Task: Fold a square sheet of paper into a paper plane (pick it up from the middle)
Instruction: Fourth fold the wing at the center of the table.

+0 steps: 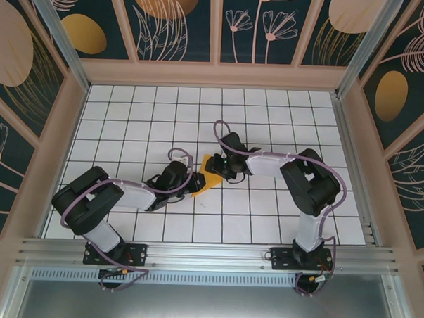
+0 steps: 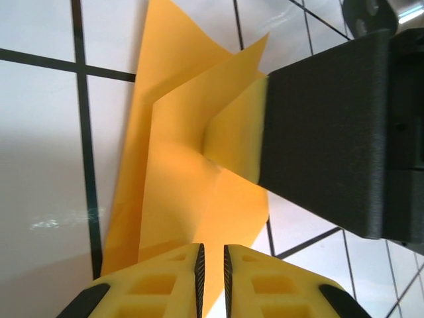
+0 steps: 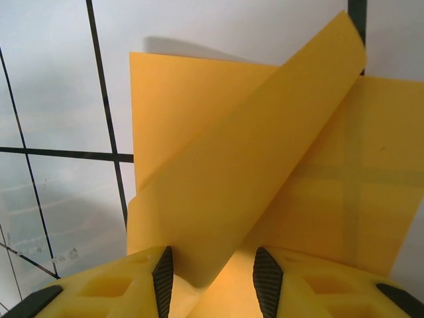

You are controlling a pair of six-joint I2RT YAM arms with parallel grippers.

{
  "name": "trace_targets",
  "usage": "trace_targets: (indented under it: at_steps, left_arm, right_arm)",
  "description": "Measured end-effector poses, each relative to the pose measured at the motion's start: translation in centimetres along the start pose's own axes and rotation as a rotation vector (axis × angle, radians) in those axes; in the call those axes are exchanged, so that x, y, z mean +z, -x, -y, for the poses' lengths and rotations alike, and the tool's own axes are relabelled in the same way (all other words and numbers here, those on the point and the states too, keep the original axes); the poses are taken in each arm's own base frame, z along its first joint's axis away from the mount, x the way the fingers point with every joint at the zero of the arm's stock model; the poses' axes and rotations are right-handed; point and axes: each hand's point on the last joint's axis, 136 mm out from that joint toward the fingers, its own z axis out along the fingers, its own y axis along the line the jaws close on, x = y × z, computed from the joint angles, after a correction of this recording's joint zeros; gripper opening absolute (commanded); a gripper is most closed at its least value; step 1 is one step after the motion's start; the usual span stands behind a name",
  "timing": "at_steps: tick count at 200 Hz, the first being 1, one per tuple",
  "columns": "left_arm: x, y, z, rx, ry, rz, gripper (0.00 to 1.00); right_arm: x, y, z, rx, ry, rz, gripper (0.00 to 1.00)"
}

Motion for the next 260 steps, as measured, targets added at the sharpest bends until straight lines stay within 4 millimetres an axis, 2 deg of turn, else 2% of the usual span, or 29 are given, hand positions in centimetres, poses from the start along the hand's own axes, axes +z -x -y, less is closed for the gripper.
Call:
trace_targets:
  at_steps: [62, 177, 204, 227, 260]
  left_arm:
    - [0.4, -0.2, -1.0, 0.000, 0.046, -0.007, 0.18]
    - [0.5, -0.3, -1.2, -0.001, 0.060, -0.013, 0.17]
    - [0.5, -0.1, -1.3, -0.004, 0.063, -0.011, 0.20]
    - [0.2, 0.2, -0.7, -0.007, 0.043, -0.007, 0.23]
    - [-1.7, 1.6, 0.9, -0.018, -0.019, 0.040, 0.24]
  right_arm:
    - [0.1, 0.1, 0.0, 0.003, -0.006, -0.005, 0.44]
    - [0.4, 0.1, 0.1, 0.009, -0.037, -0.019, 0.44]
    - [0.6, 0.1, 0.2, 0.010, -0.055, -0.023, 0.44]
    - [0.6, 0.1, 0.2, 0.009, -0.070, -0.023, 0.43]
    - [0.8, 0.1, 0.3, 0.008, -0.088, -0.021, 0.43]
